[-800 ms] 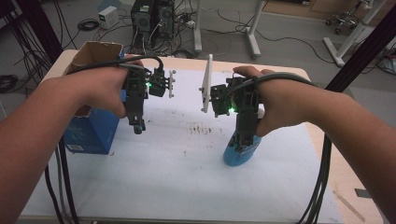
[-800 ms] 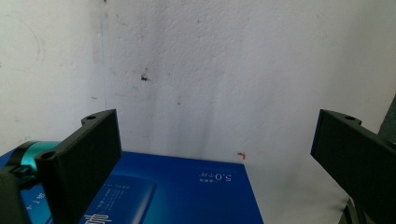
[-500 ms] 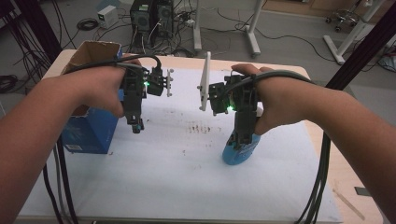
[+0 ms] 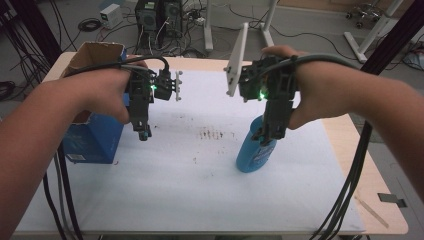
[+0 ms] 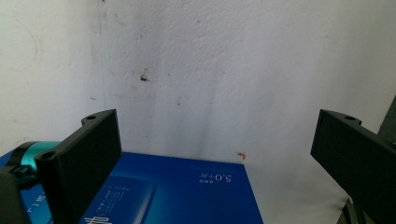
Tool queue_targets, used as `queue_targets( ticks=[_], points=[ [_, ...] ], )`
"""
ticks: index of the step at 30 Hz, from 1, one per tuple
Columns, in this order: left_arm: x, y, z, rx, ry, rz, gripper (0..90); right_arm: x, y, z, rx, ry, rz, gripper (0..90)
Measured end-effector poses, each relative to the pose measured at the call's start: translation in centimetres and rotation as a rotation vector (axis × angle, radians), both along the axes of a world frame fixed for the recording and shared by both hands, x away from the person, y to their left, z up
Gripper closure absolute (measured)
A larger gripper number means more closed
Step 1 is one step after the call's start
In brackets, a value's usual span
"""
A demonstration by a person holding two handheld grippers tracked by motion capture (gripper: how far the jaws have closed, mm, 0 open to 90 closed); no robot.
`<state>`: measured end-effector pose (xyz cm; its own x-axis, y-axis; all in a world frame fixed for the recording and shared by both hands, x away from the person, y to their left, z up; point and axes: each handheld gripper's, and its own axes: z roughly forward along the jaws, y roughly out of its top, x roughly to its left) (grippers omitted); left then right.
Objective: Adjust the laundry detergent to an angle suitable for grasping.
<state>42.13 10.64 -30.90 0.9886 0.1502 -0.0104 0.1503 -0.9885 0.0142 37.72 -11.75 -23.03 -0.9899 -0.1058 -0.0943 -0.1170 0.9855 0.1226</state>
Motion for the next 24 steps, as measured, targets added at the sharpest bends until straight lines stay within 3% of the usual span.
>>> queue_targets(
  ticks=[3,7,8,9,11,12,15,18,24],
  points=[
    [0.1,-0.1,0.2,-0.002,-0.01,-0.007,1.7,-0.2,-2.1,1.1,0.02,-0.001,-0.021,1.7],
    [-0.1,0.0,0.4,0.001,-0.015,0.006,1.7,-0.3,-5.0,1.4,0.022,-0.008,-0.06,1.7],
    [-0.1,0.0,0.4,0.001,-0.015,0.006,1.7,-0.3,-5.0,1.4,0.022,-0.008,-0.06,1.7],
    [-0.2,0.1,0.6,-0.003,-0.012,0.009,1.7,-0.3,-6.5,1.2,0.008,-0.008,-0.086,1.7],
    [-0.2,0.2,0.6,-0.008,-0.013,0.009,1.7,-0.3,-7.3,0.9,-0.003,-0.007,-0.096,1.7],
    [-0.2,0.2,0.7,-0.01,-0.013,0.013,1.7,-0.2,-9.0,0.1,-0.032,-0.003,-0.132,1.7],
    [-0.3,0.3,0.9,-0.012,-0.024,0.021,1.7,0.0,-11.0,-0.8,-0.051,0.008,-0.176,1.7],
    [-0.5,0.3,1.2,-0.017,-0.025,0.029,1.7,0.0,-12.7,-1.5,-0.053,0.009,-0.219,1.7],
    [-0.9,-0.2,1.8,-0.035,-0.043,0.033,1.7,-0.1,-14.3,-2.5,-0.037,0.007,-0.248,1.7]
  ],
)
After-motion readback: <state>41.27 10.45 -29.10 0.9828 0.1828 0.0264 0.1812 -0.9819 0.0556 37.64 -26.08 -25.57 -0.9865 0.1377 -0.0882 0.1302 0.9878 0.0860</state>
